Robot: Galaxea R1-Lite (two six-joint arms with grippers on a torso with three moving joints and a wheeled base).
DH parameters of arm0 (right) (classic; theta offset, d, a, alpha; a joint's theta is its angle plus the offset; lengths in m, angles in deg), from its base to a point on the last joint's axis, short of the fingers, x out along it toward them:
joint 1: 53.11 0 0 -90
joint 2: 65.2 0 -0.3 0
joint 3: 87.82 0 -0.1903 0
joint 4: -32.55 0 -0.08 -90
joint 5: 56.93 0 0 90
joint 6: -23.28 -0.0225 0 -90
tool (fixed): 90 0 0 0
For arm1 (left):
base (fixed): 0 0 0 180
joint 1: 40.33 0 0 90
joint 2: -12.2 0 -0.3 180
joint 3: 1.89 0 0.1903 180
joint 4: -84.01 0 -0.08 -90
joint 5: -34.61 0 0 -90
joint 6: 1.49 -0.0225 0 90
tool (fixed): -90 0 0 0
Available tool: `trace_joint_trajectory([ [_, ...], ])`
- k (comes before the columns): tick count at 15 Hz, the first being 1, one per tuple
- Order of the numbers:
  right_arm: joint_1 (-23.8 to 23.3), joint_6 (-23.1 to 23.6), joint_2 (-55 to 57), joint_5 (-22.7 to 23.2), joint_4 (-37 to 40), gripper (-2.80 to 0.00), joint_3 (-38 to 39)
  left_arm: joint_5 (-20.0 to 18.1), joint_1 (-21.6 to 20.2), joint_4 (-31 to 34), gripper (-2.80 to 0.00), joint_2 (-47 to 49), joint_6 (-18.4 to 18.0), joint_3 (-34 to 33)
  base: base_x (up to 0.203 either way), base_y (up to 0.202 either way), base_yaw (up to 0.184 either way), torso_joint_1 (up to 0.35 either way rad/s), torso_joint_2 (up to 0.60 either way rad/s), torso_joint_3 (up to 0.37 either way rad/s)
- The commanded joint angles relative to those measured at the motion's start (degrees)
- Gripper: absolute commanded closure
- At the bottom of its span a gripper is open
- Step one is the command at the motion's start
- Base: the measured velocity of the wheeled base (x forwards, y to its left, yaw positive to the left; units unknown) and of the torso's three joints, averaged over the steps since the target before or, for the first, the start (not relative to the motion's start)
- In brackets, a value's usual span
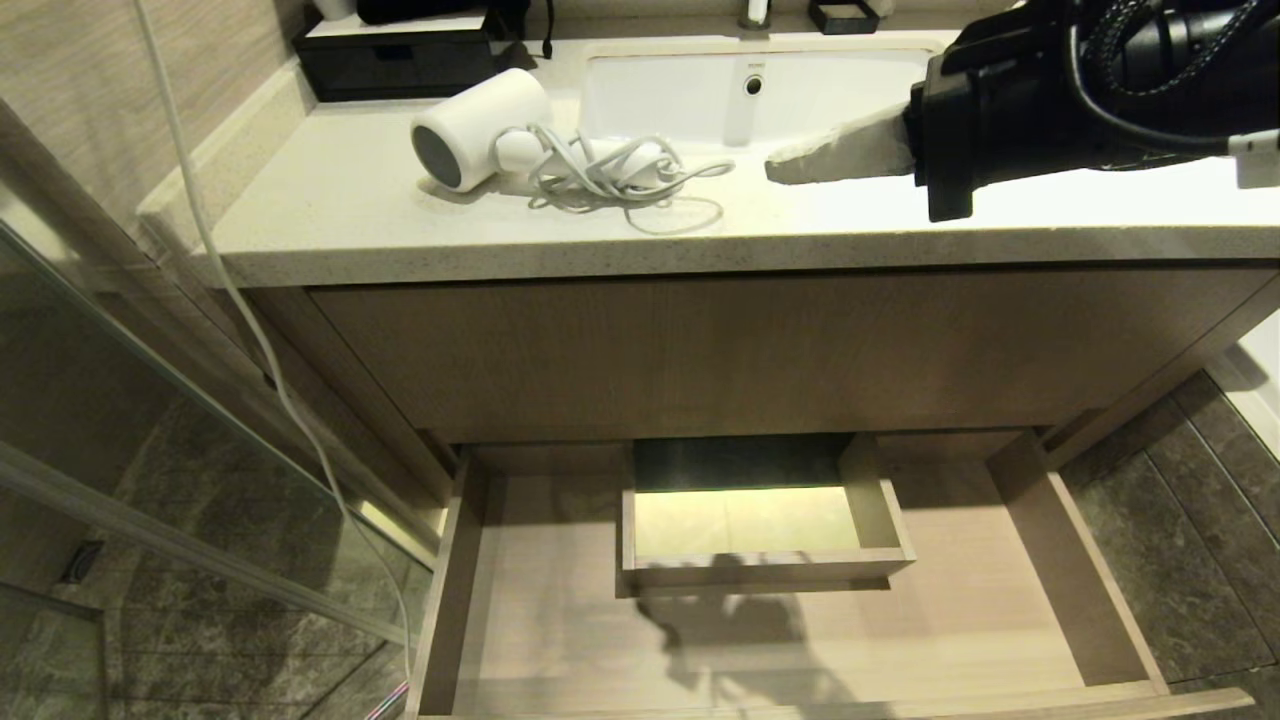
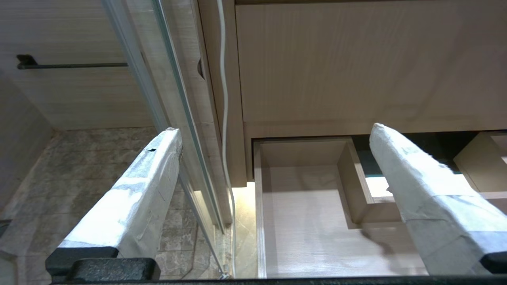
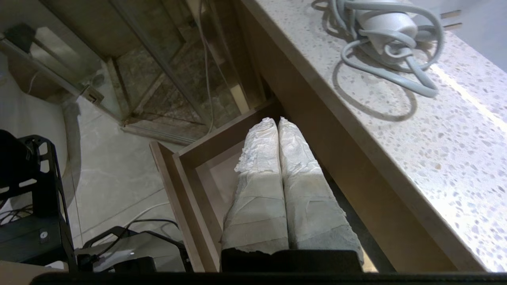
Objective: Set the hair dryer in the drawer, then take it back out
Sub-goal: Pick up the hairdryer
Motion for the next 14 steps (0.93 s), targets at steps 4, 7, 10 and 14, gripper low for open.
trace_joint_trajectory([
  [4,0.47,7.74,3.24,0.23,-1.2,0.0,-0.1,0.01,0.01,-0.08,-2.8,-0.02,0.05,-2.29,0.0,0.0,0.0,0.0,0.0,0.0],
  [7,0.47,7.87,4.16,-0.51,-1.99,0.0,-0.28,0.01,0.01,-0.08,-2.8,-0.02,0.05,-2.29,0.0,0.0,0.0,0.0,0.0,0.0],
  [10,-0.11,7.87,3.19,-0.87,-2.58,0.0,0.16,0.01,0.01,-0.08,-2.8,-0.02,0.03,-2.29,0.0,0.0,0.0,0.0,0.0,0.0],
  [14,-1.4,8.22,1.75,-1.32,-3.55,0.0,0.29,0.01,0.01,-0.08,-2.8,-0.02,0.05,-2.29,0.0,0.0,0.0,0.0,0.0,0.0],
])
